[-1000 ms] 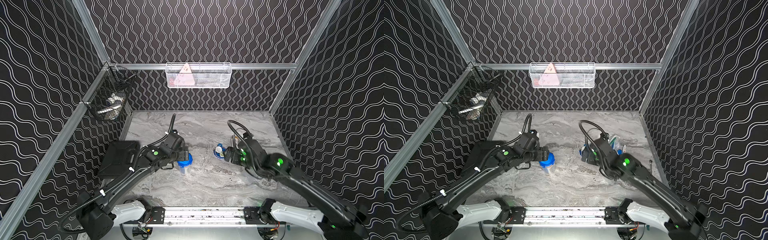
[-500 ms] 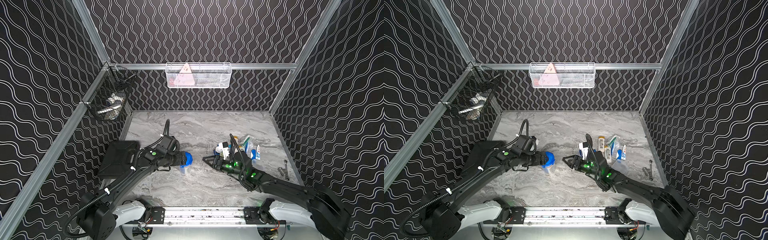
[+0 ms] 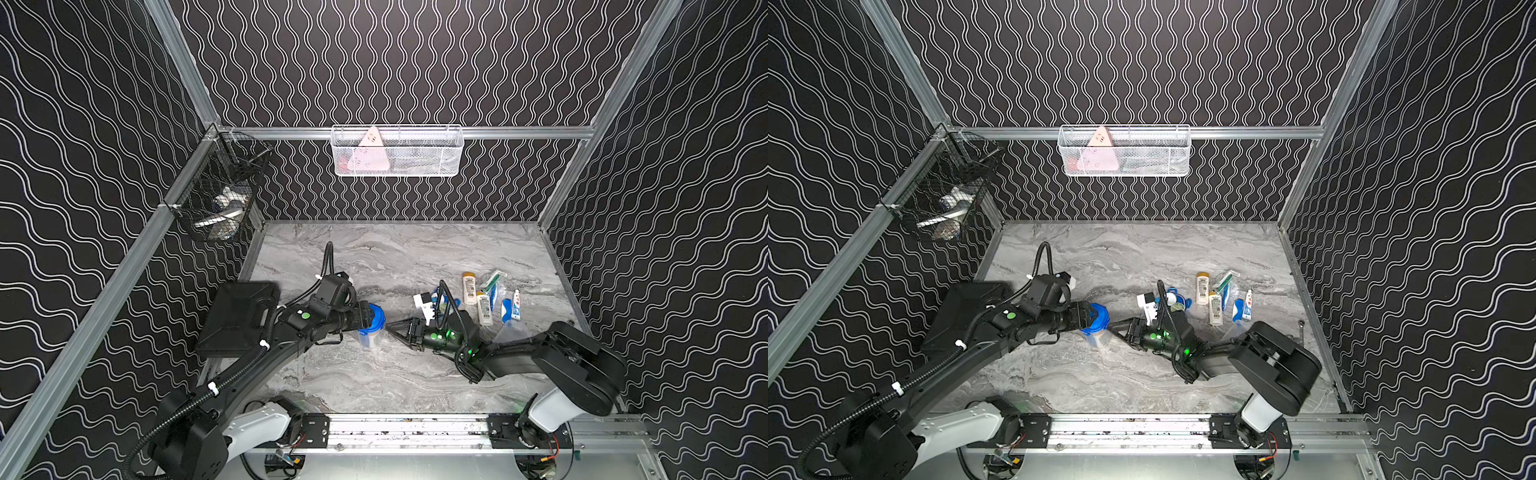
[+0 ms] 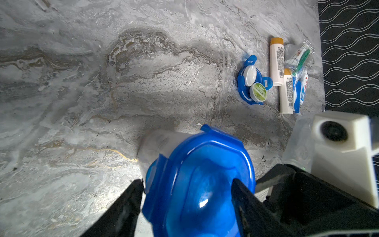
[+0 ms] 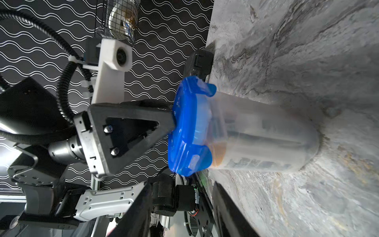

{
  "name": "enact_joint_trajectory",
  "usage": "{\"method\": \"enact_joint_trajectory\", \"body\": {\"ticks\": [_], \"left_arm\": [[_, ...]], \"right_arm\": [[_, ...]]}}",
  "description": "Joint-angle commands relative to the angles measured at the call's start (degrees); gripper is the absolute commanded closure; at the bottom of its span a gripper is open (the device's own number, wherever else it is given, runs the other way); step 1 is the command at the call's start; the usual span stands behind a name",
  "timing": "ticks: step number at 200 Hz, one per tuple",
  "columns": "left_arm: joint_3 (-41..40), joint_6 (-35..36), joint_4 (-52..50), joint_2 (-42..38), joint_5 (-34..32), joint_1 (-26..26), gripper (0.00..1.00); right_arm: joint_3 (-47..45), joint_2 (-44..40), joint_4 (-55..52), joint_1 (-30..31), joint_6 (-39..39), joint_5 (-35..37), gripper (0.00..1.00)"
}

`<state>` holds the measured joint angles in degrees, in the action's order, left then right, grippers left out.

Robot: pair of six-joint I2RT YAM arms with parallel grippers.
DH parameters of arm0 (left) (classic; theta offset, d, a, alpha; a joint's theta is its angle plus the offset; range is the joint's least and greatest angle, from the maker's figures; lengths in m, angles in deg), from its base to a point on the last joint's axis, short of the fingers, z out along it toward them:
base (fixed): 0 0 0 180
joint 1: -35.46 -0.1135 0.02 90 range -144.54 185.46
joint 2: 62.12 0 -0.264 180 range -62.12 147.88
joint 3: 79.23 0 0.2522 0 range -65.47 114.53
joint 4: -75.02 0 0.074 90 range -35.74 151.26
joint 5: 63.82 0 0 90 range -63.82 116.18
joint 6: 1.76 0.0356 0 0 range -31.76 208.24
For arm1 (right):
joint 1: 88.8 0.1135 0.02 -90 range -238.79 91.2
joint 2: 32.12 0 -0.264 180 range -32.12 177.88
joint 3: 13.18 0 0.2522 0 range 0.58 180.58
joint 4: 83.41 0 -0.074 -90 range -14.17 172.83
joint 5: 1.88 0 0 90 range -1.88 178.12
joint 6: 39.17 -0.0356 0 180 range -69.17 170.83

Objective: Take out toiletry kits
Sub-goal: Unfasten the latch on the container.

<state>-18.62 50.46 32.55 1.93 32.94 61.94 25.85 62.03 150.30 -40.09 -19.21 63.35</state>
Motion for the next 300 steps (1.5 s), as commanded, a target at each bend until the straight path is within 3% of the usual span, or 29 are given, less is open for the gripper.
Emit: {"method": "enact_joint_trajectory", "body": {"ticks": [1, 34, 116, 177, 218, 251, 273, 300], "left_arm": [[-1.74, -0.01, -7.16, -1.30, -3.25, -0.12, 0.34], [-2.40, 0.66, -8.27, -2.18, -2.32, -0.13, 0.39], [-4.19, 0.48, -8.81, -2.84, -3.53, -0.11, 0.41], [-4.95, 0.39, -9.60, -2.79, -4.97, -0.12, 0.43], [-4.74, -1.01, -12.20, -1.94, -9.71, 0.19, 0.47], [-4.48, -1.68, -13.30, -1.04, -12.49, 1.50, 0.48], [-4.47, -1.89, -13.64, -1.04, -13.58, 2.06, 0.48], [-4.40, -2.12, -13.99, -1.03, -14.75, 2.95, 0.49]], "right_arm": [[0.66, 2.76, 10.48, 0.41, -3.14, 0.18, 0.45], [1.70, 3.58, 7.30, 0.86, -2.72, 2.11, 0.43], [3.55, 7.28, 6.35, 1.27, -4.02, 3.43, 0.50], [4.43, 5.80, 3.46, 1.17, -2.86, 2.90, 0.60], [3.30, 2.59, 2.24, 1.25, -2.12, 3.57, 0.66], [4.05, -0.20, -3.10, 1.22, -0.74, 3.86, 0.74], [5.75, -2.25, -10.66, 1.22, 0.74, 3.65, 0.85], [6.86, -7.08, -19.58, 1.25, 3.55, 4.82, 0.87]]}}
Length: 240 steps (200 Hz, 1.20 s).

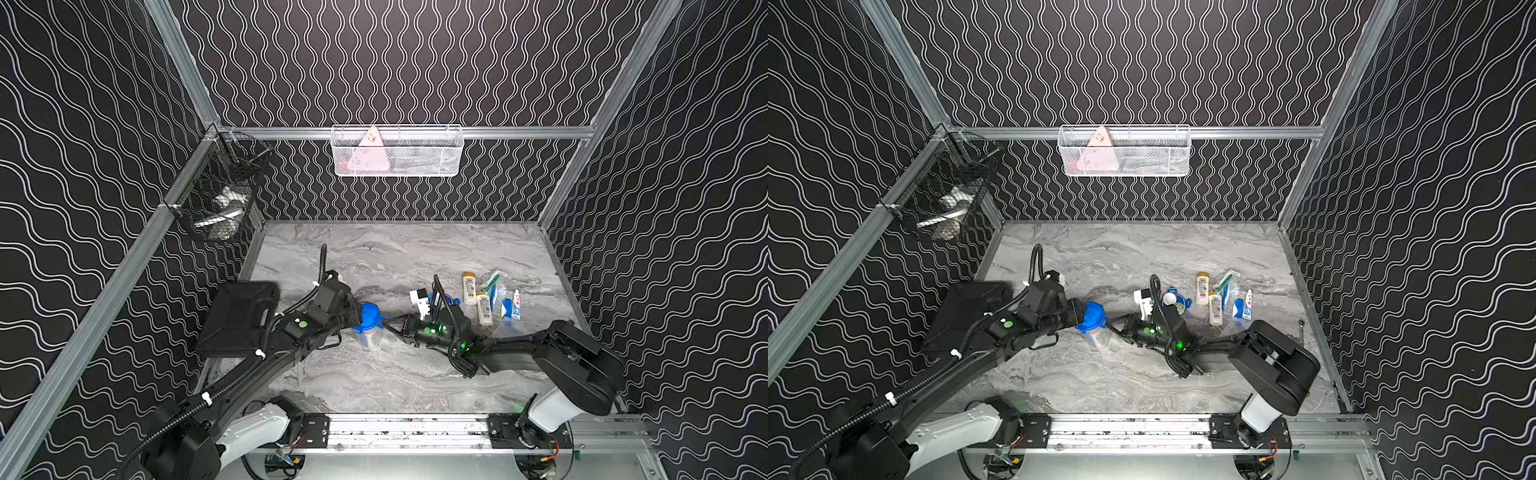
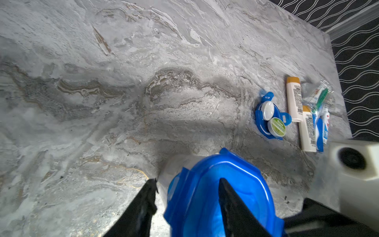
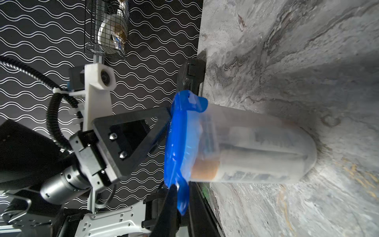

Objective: Take out toiletry kits
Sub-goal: Unfasten the latch on the container, then adjust the container at the center of the board.

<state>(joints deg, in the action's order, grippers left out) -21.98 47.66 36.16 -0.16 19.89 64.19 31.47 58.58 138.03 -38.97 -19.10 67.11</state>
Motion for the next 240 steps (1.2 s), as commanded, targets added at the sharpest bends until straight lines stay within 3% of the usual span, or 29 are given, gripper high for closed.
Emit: {"method": "enact_joint_trajectory", "body": {"ticks": [1, 36, 51, 73, 94, 102, 143, 177, 195, 201, 206, 219, 240], "left_arm": [[-1.03, 0.68, -17.61, 1.06, -1.75, 0.70, 0.49], [-0.79, 0.58, -17.95, 1.11, -2.85, 1.72, 0.49], [-0.71, 0.35, -18.17, 1.15, -2.94, 1.77, 0.48], [-0.69, 0.32, -18.31, 0.80, -2.87, 1.79, 0.48], [-0.58, 0.07, -18.35, 0.56, -2.71, 1.79, 0.46], [-0.59, -0.02, -18.34, 0.40, -2.68, 1.78, 0.45], [-0.42, -1.41, -16.88, -1.25, -0.64, 1.78, 0.42], [3.18, -1.80, -16.58, -3.37, 0.98, 1.77, 0.33], [6.78, -0.79, -16.45, -3.22, 1.25, 1.77, 0.27], [7.86, -0.14, -15.98, -2.59, 1.28, 1.80, 0.25], [8.72, 0.32, -15.55, -1.96, 1.27, 1.69, 0.24], [10.83, 1.34, -14.64, 1.15, 1.46, 1.71, 0.24], [11.79, 2.08, -11.04, 5.32, 3.94, 1.70, 0.30]], "right_arm": [[1.30, -3.87, -7.70, 0.12, 3.59, 1.15, 0.87], [3.70, -9.30, -18.94, 0.13, 7.25, 2.95, 0.87], [5.92, -10.39, -25.19, 0.20, 8.50, 3.73, 0.71], [10.90, -10.53, -39.45, 0.27, 11.26, 5.36, 0.68], [13.19, -10.81, -46.29, 1.12, 12.07, 7.63, 0.43], [13.97, -10.89, -49.22, 1.69, 12.10, 9.11, 0.39], [11.93, -10.07, -44.53, 7.65, 11.05, 13.45, 0.28], [15.95, -9.48, -50.65, 9.50, 13.30, 17.29, 0.28], [16.70, -9.33, -52.78, 9.50, 12.91, 18.67, 0.33], [16.73, -9.27, -53.08, 9.48, 12.80, 18.71, 0.38], [16.73, -9.23, -52.85, 9.42, 13.00, 18.81, 0.49], [17.24, -9.19, -52.98, 9.26, 13.02, 19.15, 0.61], [19.49, -7.38, -55.69, 8.30, 12.97, 17.92, 0.68]]}}
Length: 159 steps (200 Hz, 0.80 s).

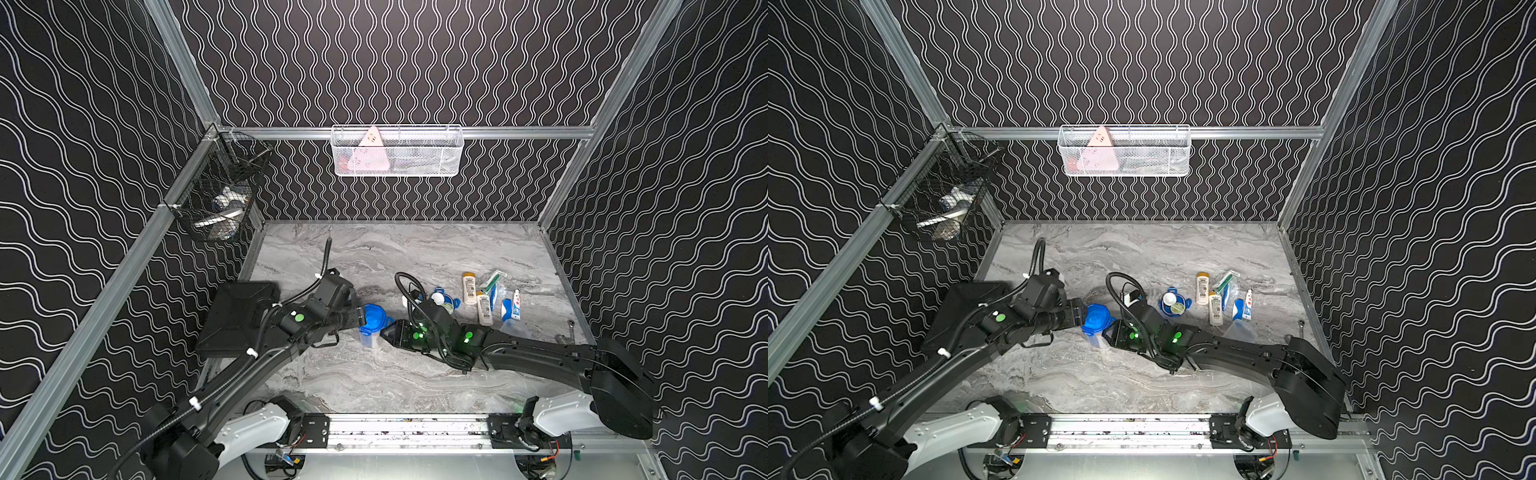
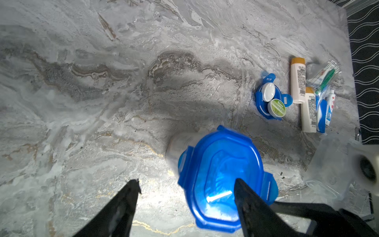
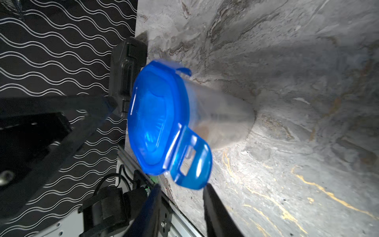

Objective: Take out toiletry kits
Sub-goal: Adjust the container at the center of the board.

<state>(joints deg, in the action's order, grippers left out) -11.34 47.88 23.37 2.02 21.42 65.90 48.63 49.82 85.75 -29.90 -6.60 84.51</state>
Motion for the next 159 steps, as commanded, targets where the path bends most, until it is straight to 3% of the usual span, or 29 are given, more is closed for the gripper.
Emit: {"method": "enact_joint_trajectory", "body": {"ticks": [1, 31, 67, 116, 159], "left_arm": [[1.15, 1.91, 1.84, 3.29, 2.53, 0.03, 0.30], [1.03, 2.15, 2.97, 6.16, 2.39, 0.06, 0.37], [-2.03, 1.65, 2.51, 3.26, 3.56, 0.01, 0.42], [-8.32, -0.65, 2.89, -1.22, 6.37, 0.09, 0.41], [-7.68, -1.78, 2.83, -1.12, 6.71, 0.07, 0.37]], "right_arm": [[2.62, 1.67, -3.68, -0.86, 0.47, 0.49, 0.68], [3.45, 2.45, -4.09, -2.82, 0.95, -0.22, 0.75], [5.97, 2.59, -6.73, -6.33, 3.49, -2.01, 0.82], [11.15, 6.66, -9.27, -9.71, 7.07, -5.77, 0.80], [14.01, 5.22, -16.58, -10.82, 11.30, -2.94, 0.76]]}}
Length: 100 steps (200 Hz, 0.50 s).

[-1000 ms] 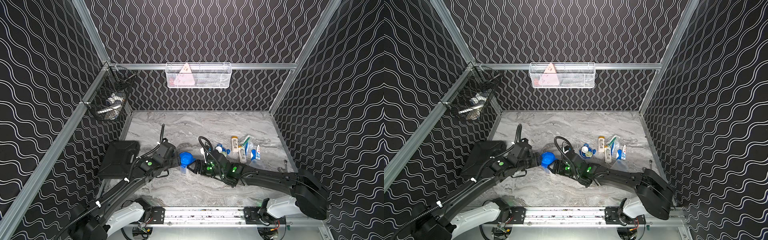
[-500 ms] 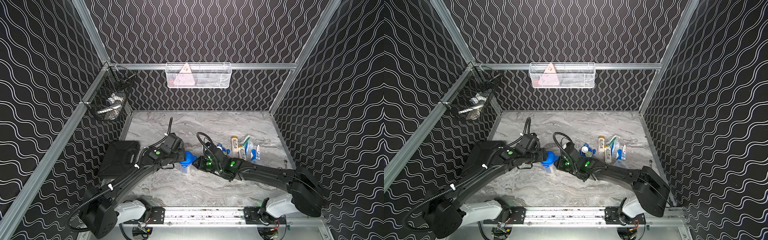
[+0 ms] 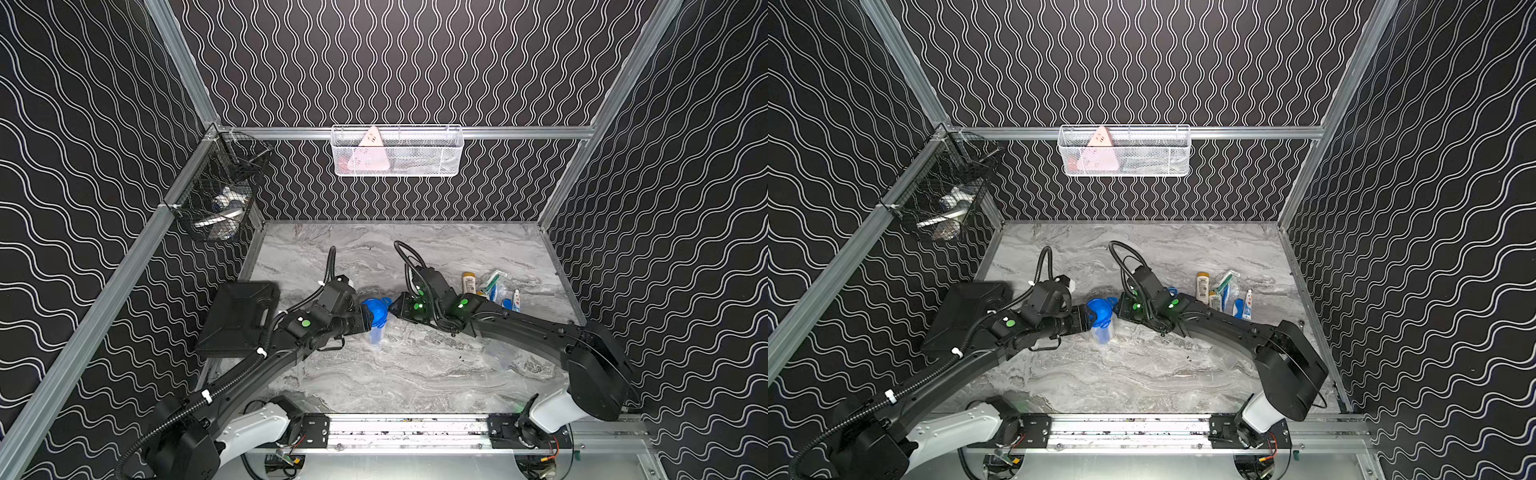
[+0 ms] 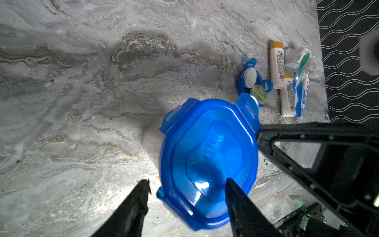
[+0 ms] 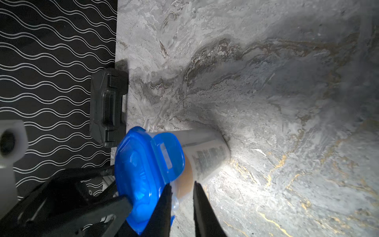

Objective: Take out toiletry kits
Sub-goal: Adjust the container at the center of the board.

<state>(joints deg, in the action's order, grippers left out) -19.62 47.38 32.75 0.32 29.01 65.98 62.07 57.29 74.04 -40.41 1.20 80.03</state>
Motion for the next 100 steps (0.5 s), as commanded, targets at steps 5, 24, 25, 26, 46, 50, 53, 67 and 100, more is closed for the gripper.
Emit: {"method": "enact_joint_trajectory", "body": {"ticks": [5, 24, 25, 26, 46, 50, 53, 67, 100], "left_arm": [[1.15, -1.26, -6.76, 0.67, -1.06, -0.07, 0.35], [4.55, -0.62, -7.92, 1.14, -2.93, -0.12, 0.28], [4.80, -0.53, -7.98, 1.21, -3.01, -0.16, 0.28], [5.01, -0.49, -8.06, 1.29, -3.10, -0.18, 0.28], [8.67, 1.14, -7.67, 3.23, -3.75, -0.54, 0.24], [9.15, 1.45, -7.35, 3.83, -3.67, -0.63, 0.24], [9.48, 1.72, -7.16, 4.38, -3.63, -0.68, 0.24], [10.31, 2.92, -6.68, 6.78, -3.01, -0.99, 0.24], [9.77, 5.10, -4.91, 10.03, -1.88, -1.34, 0.27]], "right_arm": [[-0.24, -3.77, -4.94, -0.30, 3.62, 1.92, 0.74], [-6.76, -10.88, 0.10, -0.22, 1.55, 0.89, 0.64], [-7.41, -11.21, 0.63, -0.22, 1.28, 0.71, 0.64], [-7.91, -11.50, 1.37, -0.22, 1.07, 0.41, 0.63], [-19.91, -17.17, 19.14, -0.05, -5.58, -4.96, 0.53], [-22.32, -17.54, 24.15, 0.21, -6.97, -6.13, 0.51], [-24.07, -17.59, 27.84, 0.53, -8.12, -7.05, 0.49], [-28.29, -15.78, 40.34, 2.48, -11.60, -8.26, 0.41], [-26.66, -9.87, 46.61, 7.37, -11.98, -6.41, 0.36]]}}
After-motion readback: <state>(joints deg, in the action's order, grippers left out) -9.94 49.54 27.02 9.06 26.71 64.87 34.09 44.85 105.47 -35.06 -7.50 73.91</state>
